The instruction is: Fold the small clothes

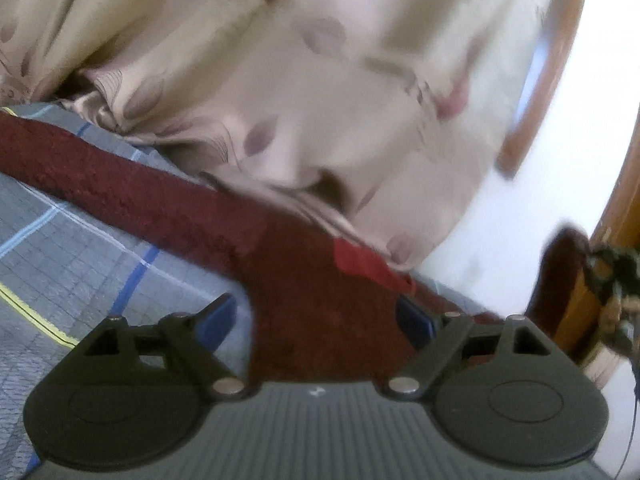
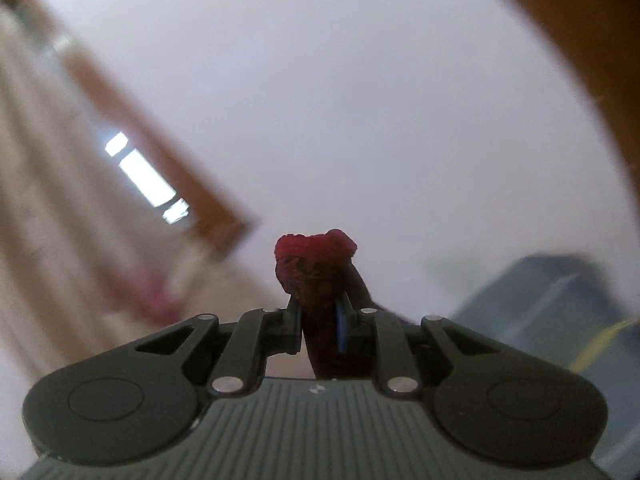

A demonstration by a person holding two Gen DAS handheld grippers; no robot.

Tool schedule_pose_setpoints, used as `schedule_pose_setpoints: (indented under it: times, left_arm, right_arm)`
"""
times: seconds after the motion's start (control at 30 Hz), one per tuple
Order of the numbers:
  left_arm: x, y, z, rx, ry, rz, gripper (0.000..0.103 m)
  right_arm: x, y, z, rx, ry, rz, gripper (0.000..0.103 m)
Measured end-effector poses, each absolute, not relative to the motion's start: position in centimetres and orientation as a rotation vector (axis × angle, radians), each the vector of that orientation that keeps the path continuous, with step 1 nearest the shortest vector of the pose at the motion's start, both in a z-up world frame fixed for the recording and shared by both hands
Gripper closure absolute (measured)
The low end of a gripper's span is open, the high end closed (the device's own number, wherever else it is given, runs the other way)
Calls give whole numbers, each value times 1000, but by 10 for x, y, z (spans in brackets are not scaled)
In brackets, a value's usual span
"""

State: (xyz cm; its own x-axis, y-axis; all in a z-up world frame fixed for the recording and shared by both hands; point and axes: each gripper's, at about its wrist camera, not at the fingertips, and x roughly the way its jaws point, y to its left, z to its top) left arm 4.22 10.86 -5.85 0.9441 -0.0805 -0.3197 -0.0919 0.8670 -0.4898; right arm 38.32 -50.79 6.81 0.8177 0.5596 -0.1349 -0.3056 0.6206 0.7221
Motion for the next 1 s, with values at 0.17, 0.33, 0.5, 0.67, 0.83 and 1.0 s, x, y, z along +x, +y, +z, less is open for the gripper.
schedule_pose_setpoints:
  times: [0.17, 0.33, 0.5, 0.67, 0.83, 1.0]
  left_arm:
    - [54, 116, -69, -480, 384, -33, 16]
    - [60, 142, -88, -647, 429, -63, 15]
    - [54, 154, -96, -712, 384, -57, 14]
    - [48, 164, -101, -775, 334, -54, 6]
    - [48, 163, -100, -765, 320, -62, 6]
    - [47, 163, -99, -762, 310, -57, 5]
  right_arm:
    - [371, -388, 68, 740, 422, 703, 82]
    - [360, -285, 27, 757, 526, 796, 82]
    - [346, -215, -16, 660, 617, 811, 82]
    - [343, -177, -47, 605, 667, 798, 82]
    - [338, -144, -58, 511, 681, 800, 82]
    - [334, -121, -68, 412, 713, 807, 81]
